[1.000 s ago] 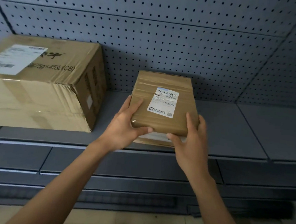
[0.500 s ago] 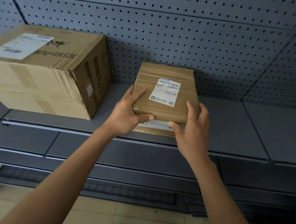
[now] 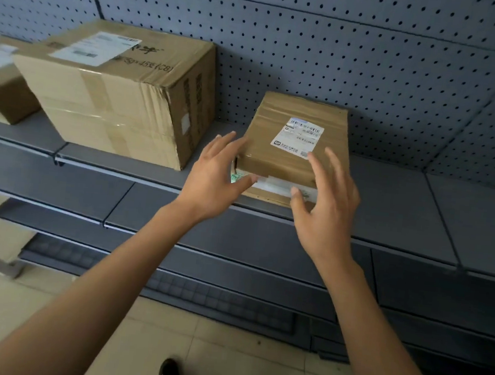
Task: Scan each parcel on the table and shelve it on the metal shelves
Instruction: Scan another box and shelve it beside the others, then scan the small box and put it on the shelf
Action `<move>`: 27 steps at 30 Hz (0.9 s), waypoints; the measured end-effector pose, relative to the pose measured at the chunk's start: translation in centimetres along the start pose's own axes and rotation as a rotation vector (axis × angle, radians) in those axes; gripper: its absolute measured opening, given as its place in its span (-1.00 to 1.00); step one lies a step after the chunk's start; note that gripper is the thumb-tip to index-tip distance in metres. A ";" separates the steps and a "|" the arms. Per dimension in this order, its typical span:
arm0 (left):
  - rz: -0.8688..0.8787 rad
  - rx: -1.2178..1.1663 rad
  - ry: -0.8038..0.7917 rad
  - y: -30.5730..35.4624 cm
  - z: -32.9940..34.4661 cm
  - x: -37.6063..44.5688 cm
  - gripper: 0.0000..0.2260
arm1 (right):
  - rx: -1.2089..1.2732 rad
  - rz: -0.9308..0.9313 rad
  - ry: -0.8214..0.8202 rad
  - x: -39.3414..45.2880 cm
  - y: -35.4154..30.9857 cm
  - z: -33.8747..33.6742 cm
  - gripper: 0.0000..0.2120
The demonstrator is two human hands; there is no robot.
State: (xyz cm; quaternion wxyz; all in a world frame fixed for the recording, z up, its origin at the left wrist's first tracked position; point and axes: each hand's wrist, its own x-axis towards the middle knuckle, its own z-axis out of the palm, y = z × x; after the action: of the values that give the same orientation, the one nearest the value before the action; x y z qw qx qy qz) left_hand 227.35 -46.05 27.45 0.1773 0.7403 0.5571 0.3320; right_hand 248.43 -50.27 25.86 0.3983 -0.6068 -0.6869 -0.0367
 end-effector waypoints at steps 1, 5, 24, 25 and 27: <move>0.000 0.002 0.007 -0.2 -0.5 -0.6 -0.37 | 0.002 -0.036 0.008 -0.2 -0.6 0.3 -0.47; -0.004 -0.001 0.046 -1.9 -2.6 -3.0 -0.43 | -0.067 -0.129 0.010 -0.1 -2.3 1.6 -0.58; -0.160 0.031 0.134 -16.3 -18.6 -14.0 -0.48 | 0.131 -0.307 -0.255 -3.3 -22.3 12.9 -0.58; -0.183 0.037 0.156 -17.7 -20.1 -15.2 -0.48 | 0.175 -0.314 -0.296 -3.9 -24.5 14.0 -0.56; -0.234 0.052 0.209 -20.3 -23.2 -17.8 -0.48 | 0.267 -0.340 -0.366 -5.0 -29.0 16.2 -0.50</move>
State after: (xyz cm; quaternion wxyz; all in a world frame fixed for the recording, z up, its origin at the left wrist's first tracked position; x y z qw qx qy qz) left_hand 194.21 -58.93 26.01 0.1365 0.6362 0.6632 0.3698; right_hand 214.99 -53.26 24.48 0.3323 -0.4216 -0.8380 0.0979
